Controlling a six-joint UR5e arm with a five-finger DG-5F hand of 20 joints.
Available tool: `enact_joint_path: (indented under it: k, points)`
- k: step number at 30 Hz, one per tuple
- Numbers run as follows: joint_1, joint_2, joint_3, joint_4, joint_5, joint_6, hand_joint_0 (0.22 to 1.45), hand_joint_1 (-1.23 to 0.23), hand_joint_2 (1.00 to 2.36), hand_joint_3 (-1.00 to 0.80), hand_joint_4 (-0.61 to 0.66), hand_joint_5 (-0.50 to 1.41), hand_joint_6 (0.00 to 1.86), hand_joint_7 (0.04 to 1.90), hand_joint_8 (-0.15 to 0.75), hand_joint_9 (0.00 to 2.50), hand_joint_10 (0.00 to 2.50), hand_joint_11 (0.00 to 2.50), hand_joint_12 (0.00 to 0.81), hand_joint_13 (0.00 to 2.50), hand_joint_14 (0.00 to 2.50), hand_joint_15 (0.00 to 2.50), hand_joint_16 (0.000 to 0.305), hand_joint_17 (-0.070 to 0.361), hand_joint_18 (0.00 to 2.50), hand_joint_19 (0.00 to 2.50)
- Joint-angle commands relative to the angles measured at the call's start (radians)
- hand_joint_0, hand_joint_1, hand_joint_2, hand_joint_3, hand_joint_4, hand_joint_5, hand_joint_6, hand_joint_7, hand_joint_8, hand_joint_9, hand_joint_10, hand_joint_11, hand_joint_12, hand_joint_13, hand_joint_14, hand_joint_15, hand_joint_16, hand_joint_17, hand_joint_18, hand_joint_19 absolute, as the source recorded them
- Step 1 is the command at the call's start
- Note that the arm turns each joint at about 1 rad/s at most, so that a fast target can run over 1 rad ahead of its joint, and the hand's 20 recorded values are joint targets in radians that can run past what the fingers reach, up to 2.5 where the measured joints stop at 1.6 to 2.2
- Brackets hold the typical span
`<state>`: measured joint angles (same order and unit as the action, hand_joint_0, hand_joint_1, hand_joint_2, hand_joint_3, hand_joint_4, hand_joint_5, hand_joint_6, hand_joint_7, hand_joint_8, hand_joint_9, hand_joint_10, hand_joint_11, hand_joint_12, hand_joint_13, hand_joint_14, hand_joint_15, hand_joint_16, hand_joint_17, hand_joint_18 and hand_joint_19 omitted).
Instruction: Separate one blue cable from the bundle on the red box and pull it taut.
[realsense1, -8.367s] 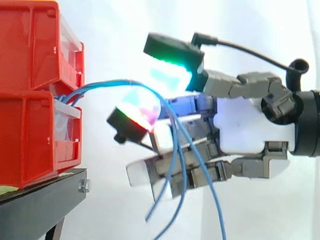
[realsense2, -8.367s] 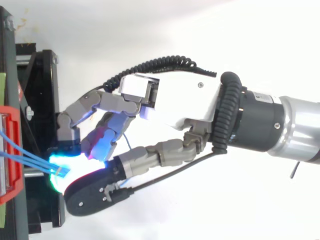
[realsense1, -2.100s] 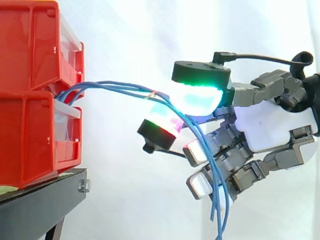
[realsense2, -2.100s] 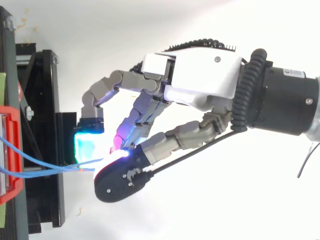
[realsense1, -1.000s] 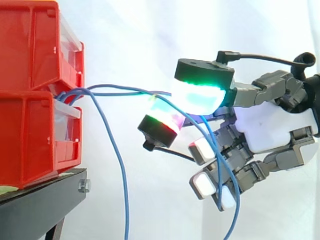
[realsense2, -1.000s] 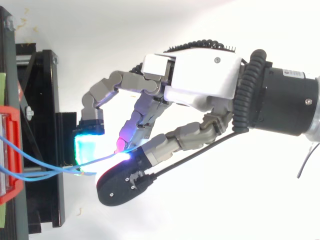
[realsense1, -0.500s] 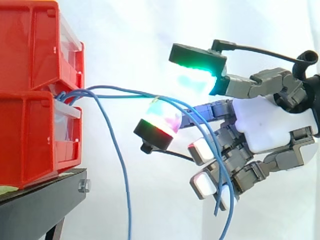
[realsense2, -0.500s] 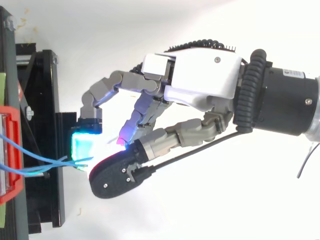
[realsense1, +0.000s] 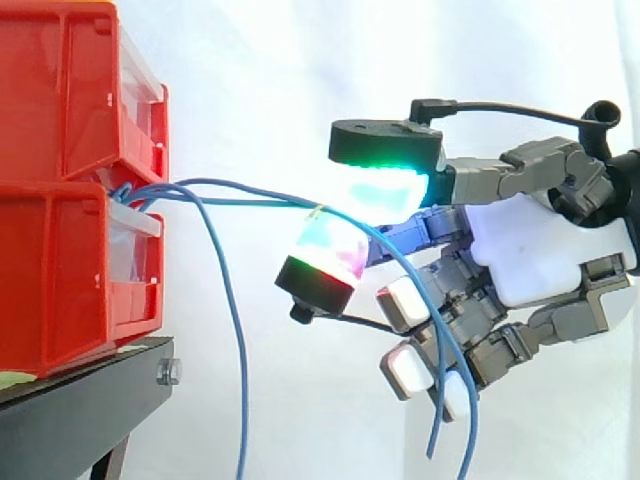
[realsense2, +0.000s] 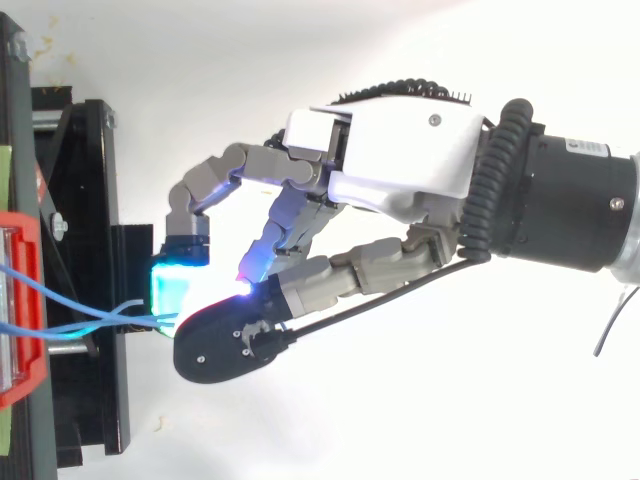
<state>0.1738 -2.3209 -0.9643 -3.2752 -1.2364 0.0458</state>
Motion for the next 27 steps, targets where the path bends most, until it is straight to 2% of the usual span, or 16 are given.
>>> enact_joint_path:
  k: [1,6,13,21,27]
  points:
    - [0.0,0.0,0.001,0.0,0.0,0.0,0.62,-0.79,1.02,-0.2,-0.04,-0.1,0.92,0.93,0.216,1.2,0.02,0.51,0.329,1.03,0.02,0.45,0.051,0.114,0.82,0.73]
    - [0.006,0.0,-0.001,-0.001,0.001,0.0,0.62,-0.78,1.02,-0.17,-0.04,-0.08,0.91,1.0,0.183,1.21,0.02,0.41,0.316,1.01,0.02,0.41,0.05,0.113,0.82,0.71]
    - [0.009,0.005,0.001,-0.014,0.005,0.003,0.61,-0.76,1.02,-0.15,-0.03,-0.07,0.91,1.02,0.191,1.13,0.01,0.33,0.324,0.92,0.02,0.35,0.05,0.113,0.8,0.7]
    - [0.015,0.055,0.001,-0.152,0.014,-0.02,0.61,-0.77,1.02,-0.13,-0.05,-0.06,0.9,1.01,0.192,0.85,0.0,0.05,0.319,0.6,0.01,0.14,0.047,0.106,0.58,0.5]
    - [0.019,0.06,0.001,-0.212,0.046,-0.026,0.61,-0.78,1.02,-0.13,-0.05,-0.06,0.9,1.01,0.184,0.73,0.0,0.0,0.316,0.53,0.0,0.1,0.048,0.107,0.51,0.47]
